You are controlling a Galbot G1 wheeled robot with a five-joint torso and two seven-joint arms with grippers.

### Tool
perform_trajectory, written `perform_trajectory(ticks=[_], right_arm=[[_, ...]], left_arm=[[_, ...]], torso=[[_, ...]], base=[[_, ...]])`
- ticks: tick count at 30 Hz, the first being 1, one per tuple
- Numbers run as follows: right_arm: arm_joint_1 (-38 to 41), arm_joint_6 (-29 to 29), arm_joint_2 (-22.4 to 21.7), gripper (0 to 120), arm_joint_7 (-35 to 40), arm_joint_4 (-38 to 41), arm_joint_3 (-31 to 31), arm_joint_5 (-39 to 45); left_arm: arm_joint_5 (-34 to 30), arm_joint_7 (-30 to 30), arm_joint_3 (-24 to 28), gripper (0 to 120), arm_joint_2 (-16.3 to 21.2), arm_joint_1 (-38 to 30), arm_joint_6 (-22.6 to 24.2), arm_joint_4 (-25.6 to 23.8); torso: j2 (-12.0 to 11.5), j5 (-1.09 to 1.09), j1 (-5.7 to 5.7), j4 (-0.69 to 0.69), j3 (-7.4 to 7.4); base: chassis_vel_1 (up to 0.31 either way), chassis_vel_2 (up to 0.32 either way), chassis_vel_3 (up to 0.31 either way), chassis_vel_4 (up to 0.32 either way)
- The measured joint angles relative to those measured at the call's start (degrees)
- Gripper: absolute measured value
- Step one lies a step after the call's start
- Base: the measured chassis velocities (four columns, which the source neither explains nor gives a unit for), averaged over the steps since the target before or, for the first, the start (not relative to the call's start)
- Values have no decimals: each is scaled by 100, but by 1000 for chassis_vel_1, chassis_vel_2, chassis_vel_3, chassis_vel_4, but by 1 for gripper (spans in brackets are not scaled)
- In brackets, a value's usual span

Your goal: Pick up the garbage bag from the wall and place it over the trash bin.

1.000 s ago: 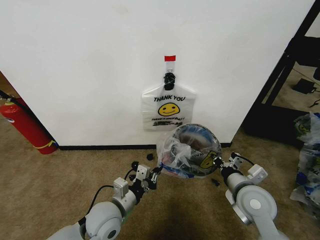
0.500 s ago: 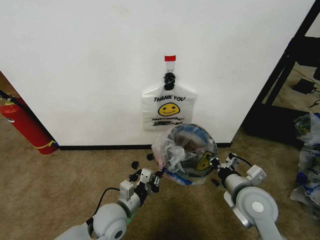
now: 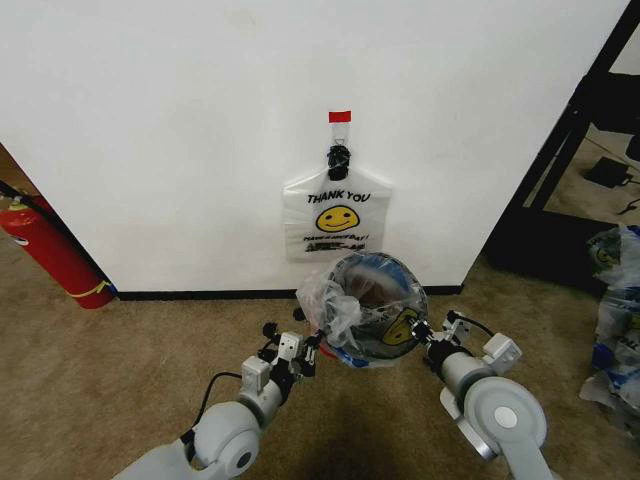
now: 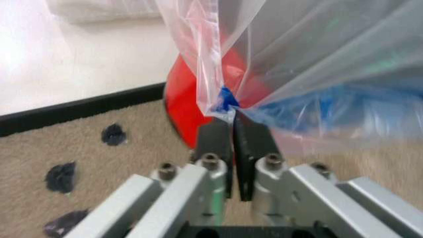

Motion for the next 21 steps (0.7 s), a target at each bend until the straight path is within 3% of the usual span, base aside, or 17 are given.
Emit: perform_trajectory(ticks=[4,5,13,18,19,20,21], right_arm=[[32,28,-1,0,-12,-28,5,-9],[68,41,-4,0,-21,-48,7,-23],[69,81,-84,0,-187,-94,28,-328],[-7,128,-67,0,-250,-98,-26,-533],[-10,140,-51,0,-256,-109,-45,-580],[-10,168,-21,0,-263,-133,-87,-681],[-8,179,-6,0,-266,-142,-121,-749]], left_arm=[[200,13,-53,13,126,132,73,-123],[457,17,-100,23,234,270,110,-205],[838,-427,-443,53,513,674,164,-567],[-152,-735,-800,70,617,321,375,-1251],[-465,-790,-781,70,680,108,486,-1442],[-986,-871,-676,78,785,-355,699,-1715],[-1273,-908,-615,77,840,-625,835,-1837]], torso=[[0,1,0,1,0],[0,-1,-1,2,0],[0,-1,-1,2,0],[0,0,-1,2,0],[0,1,-1,2,0],[0,1,-1,1,0],[0,1,0,-1,0]], base=[[0,0,0,0],[0,0,0,0],[0,0,0,0],[0,0,0,0],[0,0,0,0],[0,0,0,0],[0,0,0,0]])
